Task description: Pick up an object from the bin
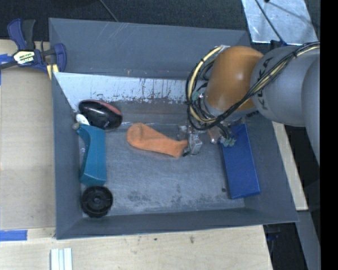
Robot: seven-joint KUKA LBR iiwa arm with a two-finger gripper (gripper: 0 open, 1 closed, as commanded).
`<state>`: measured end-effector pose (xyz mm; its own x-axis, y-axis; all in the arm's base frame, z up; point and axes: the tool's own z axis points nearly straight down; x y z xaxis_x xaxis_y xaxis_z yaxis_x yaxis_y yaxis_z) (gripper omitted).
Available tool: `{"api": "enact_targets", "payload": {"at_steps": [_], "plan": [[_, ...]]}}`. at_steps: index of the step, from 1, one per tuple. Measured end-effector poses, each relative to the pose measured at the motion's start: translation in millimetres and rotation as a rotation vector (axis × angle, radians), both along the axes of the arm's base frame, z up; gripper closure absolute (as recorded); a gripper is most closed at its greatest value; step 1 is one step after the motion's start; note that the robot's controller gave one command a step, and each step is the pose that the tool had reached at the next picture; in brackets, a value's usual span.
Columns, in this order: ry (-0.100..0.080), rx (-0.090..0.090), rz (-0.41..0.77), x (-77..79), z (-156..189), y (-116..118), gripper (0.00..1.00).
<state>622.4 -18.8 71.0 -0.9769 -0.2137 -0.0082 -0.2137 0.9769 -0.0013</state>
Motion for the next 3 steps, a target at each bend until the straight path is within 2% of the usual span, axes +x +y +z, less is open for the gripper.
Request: {"api": "enact_targets", "payload": {"at_steps": [1, 2, 3], "plan": [[-0.001, 0.0, 0.031, 1.2, 0, -7, 1.0], [0.011, 0.0, 0.04, -2.5, 53, -11, 1.0], [-0.003, -0.001, 0.007, 2.2, 80, -8, 1.0]]}}
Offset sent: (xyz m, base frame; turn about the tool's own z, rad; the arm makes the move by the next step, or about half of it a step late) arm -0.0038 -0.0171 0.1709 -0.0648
